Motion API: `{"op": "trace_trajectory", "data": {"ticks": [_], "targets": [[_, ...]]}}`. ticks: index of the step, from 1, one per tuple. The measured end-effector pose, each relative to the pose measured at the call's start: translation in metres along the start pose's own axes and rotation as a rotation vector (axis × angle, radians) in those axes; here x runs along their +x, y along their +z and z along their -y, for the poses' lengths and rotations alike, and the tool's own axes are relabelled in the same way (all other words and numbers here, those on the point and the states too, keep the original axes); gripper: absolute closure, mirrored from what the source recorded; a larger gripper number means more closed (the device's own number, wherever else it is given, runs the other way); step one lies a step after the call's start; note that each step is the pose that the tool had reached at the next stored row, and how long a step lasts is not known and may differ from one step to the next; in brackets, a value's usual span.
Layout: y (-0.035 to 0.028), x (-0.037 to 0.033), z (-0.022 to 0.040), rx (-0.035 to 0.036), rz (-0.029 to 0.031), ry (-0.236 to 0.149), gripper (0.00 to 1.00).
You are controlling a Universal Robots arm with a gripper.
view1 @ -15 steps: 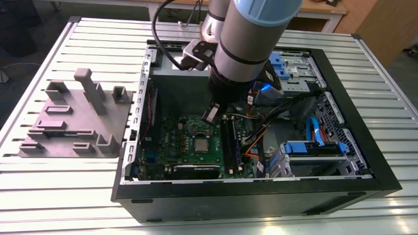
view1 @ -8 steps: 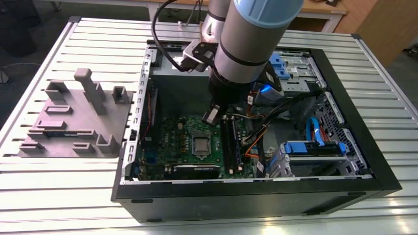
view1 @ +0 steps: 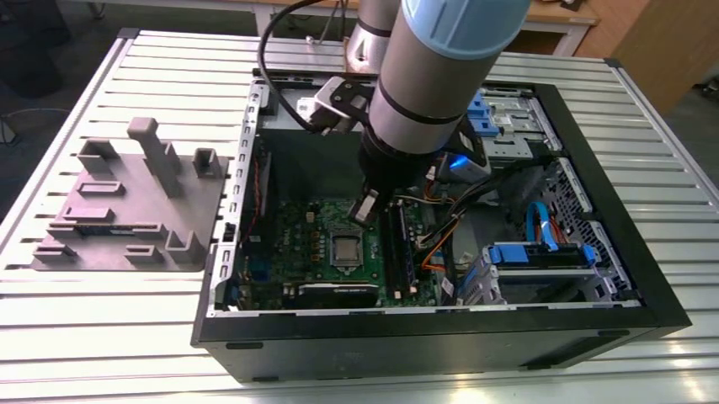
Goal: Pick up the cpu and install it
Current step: 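Close the cpu cover, then install the first cpu locking lever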
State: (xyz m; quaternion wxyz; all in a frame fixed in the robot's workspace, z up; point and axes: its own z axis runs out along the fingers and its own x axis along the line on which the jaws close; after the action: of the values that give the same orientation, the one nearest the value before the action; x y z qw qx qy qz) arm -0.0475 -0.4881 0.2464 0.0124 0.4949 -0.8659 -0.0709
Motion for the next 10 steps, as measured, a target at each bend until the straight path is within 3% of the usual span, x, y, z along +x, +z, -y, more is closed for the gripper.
{"op": "trace_trajectory", "data": {"ticks": [10], "targets": [[0.0004, 0.0046, -0.0017, 0.0011, -0.0022, -0.001, 0.9]]}}
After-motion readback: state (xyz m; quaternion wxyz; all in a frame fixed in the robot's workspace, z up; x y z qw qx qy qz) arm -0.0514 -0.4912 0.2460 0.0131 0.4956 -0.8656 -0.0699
